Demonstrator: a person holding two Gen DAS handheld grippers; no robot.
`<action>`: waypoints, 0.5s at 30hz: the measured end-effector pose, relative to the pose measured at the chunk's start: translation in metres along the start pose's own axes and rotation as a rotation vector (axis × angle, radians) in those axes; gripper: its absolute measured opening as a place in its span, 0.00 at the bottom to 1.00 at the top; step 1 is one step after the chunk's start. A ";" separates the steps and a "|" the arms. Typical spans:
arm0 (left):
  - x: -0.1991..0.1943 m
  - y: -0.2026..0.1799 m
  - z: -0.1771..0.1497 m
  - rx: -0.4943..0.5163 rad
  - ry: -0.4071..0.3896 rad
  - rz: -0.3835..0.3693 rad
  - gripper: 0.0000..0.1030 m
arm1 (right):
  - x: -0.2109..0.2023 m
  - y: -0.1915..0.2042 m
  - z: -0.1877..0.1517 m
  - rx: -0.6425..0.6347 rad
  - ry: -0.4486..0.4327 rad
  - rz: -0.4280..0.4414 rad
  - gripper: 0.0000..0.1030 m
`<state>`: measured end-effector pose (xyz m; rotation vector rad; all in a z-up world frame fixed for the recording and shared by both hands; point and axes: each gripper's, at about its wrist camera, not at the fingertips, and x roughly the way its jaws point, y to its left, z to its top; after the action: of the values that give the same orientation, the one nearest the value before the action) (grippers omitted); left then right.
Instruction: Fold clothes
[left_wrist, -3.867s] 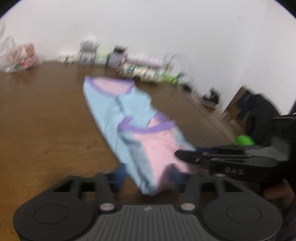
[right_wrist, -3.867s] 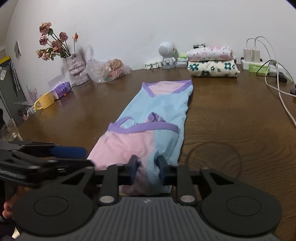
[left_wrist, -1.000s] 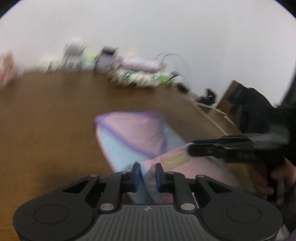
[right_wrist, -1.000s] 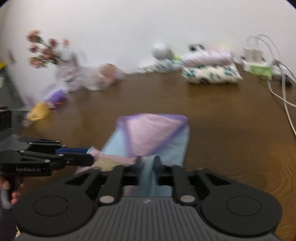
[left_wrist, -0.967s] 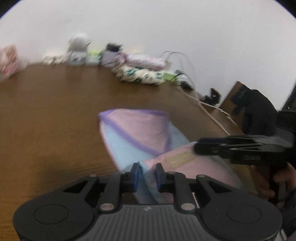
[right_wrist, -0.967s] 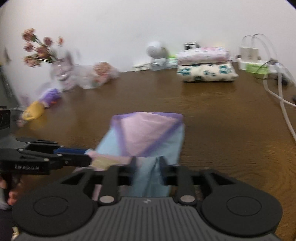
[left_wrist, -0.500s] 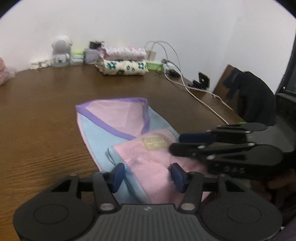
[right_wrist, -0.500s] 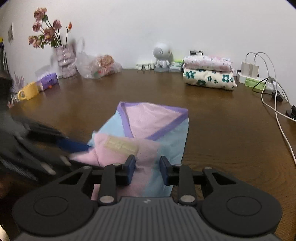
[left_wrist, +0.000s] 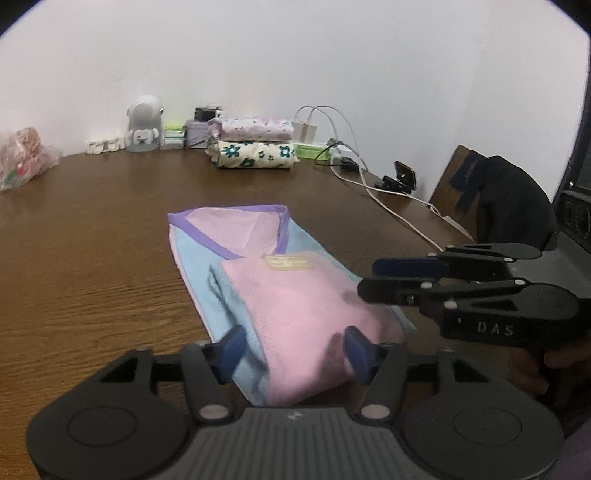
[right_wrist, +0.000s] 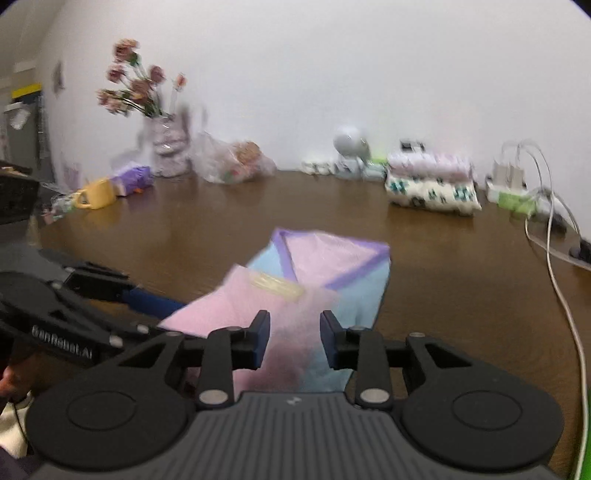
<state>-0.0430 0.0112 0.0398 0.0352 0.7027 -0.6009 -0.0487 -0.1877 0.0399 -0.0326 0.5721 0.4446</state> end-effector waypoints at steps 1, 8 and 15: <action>0.004 0.000 -0.003 0.021 0.016 0.011 0.60 | -0.003 0.001 -0.001 -0.011 -0.003 0.010 0.29; -0.007 0.012 0.021 0.071 0.001 -0.022 0.65 | -0.010 -0.007 0.018 0.011 0.023 -0.001 0.36; 0.038 0.092 0.103 -0.038 0.037 0.097 0.65 | 0.033 -0.068 0.099 0.051 0.116 -0.010 0.51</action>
<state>0.0904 0.0445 0.0803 0.0448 0.7443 -0.4949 0.0551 -0.2210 0.0994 -0.0119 0.6965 0.4202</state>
